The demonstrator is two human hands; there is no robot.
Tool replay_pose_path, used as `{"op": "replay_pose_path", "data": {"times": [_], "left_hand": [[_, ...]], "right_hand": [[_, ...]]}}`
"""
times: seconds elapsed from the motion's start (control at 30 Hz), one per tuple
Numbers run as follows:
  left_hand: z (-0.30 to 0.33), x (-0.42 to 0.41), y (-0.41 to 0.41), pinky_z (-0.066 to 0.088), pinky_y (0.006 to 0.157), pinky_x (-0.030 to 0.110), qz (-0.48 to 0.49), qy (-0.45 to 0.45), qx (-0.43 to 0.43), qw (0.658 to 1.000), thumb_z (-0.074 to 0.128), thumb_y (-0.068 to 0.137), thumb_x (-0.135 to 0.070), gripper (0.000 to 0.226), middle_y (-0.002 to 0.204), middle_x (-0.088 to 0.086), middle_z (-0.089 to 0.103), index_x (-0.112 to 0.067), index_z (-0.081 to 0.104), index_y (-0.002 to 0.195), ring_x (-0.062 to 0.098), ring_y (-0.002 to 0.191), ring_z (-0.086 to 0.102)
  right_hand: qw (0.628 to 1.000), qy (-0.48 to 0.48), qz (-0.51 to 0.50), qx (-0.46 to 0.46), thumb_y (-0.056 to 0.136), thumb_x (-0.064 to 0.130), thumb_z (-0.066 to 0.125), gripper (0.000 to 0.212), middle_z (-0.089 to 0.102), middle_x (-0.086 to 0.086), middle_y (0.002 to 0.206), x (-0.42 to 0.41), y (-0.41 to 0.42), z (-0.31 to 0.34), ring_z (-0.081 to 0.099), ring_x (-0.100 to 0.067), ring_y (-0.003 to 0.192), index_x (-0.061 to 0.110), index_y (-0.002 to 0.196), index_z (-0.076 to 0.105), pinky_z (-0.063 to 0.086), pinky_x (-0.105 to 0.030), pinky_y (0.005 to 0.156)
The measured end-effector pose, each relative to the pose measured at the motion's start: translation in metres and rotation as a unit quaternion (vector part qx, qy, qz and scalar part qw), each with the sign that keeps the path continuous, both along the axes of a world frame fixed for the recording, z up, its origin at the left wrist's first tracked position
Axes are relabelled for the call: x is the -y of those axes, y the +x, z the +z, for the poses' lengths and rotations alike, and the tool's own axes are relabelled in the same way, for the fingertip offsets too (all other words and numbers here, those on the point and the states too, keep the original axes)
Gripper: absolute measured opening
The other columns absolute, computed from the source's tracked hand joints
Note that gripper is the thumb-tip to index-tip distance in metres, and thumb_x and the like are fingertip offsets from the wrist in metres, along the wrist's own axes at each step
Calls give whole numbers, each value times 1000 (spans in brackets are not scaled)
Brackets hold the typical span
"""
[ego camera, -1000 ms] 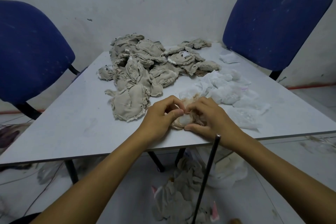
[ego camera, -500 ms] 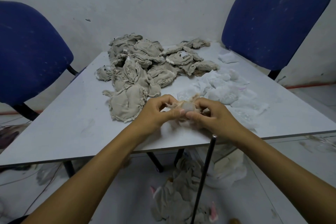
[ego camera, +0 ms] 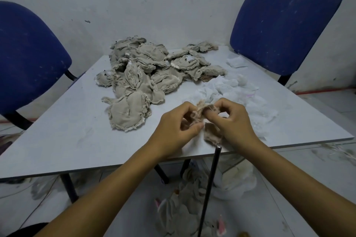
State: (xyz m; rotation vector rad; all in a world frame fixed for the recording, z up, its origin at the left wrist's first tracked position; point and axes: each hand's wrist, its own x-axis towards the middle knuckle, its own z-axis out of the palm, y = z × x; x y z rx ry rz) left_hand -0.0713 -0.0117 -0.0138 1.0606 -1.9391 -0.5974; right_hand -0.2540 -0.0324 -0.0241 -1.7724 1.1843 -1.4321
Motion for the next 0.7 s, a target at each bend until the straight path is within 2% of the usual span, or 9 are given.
{"op": "replay_pose_path", "data": {"times": [0.07,0.17,0.3,0.37,0.43,0.5,0.57,0.63,0.7], "left_hand": [[-1,1,0,48,68,18,22,-30,2,999,71,88,-19,12,90,-7,61,-20,60,94,6,80,59],[2,3,0,53,71,33,66,-60,-29,996,74,88,-16,12,92,-2,60,-13,62,90,15,86,60],[-2,1,-8,44,54,19,125,-93,-52,986,70,85,-13,22,67,-7,55,-18,51,76,10,62,56],[-2,1,-11,37,51,24,164,-106,-46,980,65,83,-12,23,63,-3,50,-17,44,73,15,59,50],[1,2,-11,39,54,30,160,-91,-50,982,62,83,-9,26,64,-1,49,-18,41,72,19,61,48],[4,3,-9,45,60,41,121,-68,-42,989,60,82,-11,23,69,0,50,-19,41,72,22,67,50],[7,1,-8,50,70,49,62,-16,-54,997,60,80,-15,17,78,3,53,-20,45,73,25,77,55],[10,-2,-10,51,76,49,-12,101,-146,984,62,80,-18,11,82,6,58,-17,51,77,25,80,59],[13,-2,-12,50,72,43,-45,215,-254,942,65,83,-19,13,77,7,60,-14,53,85,23,75,59]], "right_hand": [[1000,-12,-24,-12,85,21,76,30,53,11,62,0,1,-3,51,-6,63,19,64,55,41,-20,59],[997,-47,-37,-45,85,20,76,33,51,7,64,-2,7,-5,49,-9,62,16,62,53,42,-33,59],[997,-62,-30,-38,84,25,77,30,55,3,69,-5,7,-2,52,-10,65,12,67,56,39,-21,58],[998,-57,11,-36,83,26,79,29,57,1,70,-7,8,0,52,-7,59,13,70,57,38,-17,55],[999,-39,27,-23,81,22,79,24,57,3,67,-10,9,0,53,-10,54,17,70,57,41,-25,49],[999,-45,-4,-26,80,14,77,26,53,6,59,-10,9,-2,51,-10,50,17,67,55,43,-32,48],[993,-77,-57,-64,79,9,77,33,46,6,51,-9,8,-5,44,-8,48,13,62,49,36,-26,48],[987,-105,-72,-94,78,7,78,37,43,5,49,-10,8,-6,40,-12,50,10,60,46,29,-24,47],[980,-143,-61,-125,76,3,79,37,44,1,51,-11,9,-7,40,-17,53,9,61,46,29,-23,48]]}}
